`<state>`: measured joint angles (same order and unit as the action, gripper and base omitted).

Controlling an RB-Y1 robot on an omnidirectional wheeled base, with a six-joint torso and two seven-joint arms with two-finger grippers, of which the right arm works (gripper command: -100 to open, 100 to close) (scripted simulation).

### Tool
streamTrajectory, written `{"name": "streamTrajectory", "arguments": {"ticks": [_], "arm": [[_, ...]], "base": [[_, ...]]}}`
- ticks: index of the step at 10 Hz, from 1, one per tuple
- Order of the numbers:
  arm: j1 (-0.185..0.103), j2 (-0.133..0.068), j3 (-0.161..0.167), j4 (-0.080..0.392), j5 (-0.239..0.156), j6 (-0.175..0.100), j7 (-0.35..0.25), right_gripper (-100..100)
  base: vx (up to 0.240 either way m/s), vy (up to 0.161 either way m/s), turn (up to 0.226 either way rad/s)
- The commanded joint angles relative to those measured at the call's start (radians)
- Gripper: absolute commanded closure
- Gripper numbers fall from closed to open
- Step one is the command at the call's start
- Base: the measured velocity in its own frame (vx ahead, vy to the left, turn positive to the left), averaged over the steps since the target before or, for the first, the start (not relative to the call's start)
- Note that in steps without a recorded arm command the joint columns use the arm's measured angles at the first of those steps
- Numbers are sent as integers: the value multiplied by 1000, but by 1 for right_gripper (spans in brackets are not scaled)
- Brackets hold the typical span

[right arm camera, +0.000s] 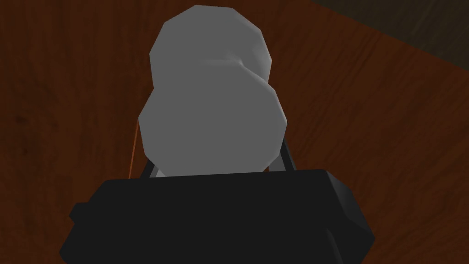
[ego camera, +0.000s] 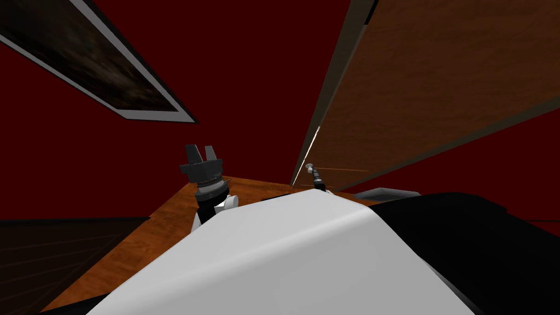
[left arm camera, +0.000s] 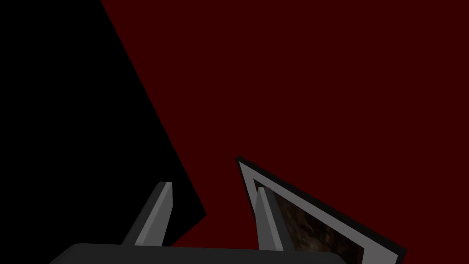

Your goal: Pull the door open

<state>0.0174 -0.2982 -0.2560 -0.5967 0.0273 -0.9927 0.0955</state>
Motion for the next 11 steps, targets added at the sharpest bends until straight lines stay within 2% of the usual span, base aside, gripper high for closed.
{"name": "streamTrajectory", "arguments": {"ticks": [1,3,4,5,6,8,9,10,11], "arm": [[3,-1,-2,-9,-9,4,-30,100],[0,1,-2,-9,-42,12,-96,100],[0,1,-2,-9,-42,12,-113,100],[-1,2,-2,-9,-59,16,-148,100],[-1,2,-2,-9,-59,16,-155,100],[-4,3,-2,-9,-93,25,-220,100],[-4,3,-2,-9,-93,25,-238,100],[-5,4,-3,-9,-110,29,-272,100],[-5,4,-3,-9,-110,29,-280,100]], "base": [[-44,-21,51],[-60,-19,108],[-49,-16,59],[-55,-13,87],[-46,-16,50],[-59,-26,115],[-55,-20,59],[-58,-15,77],[-41,-16,31]]}}
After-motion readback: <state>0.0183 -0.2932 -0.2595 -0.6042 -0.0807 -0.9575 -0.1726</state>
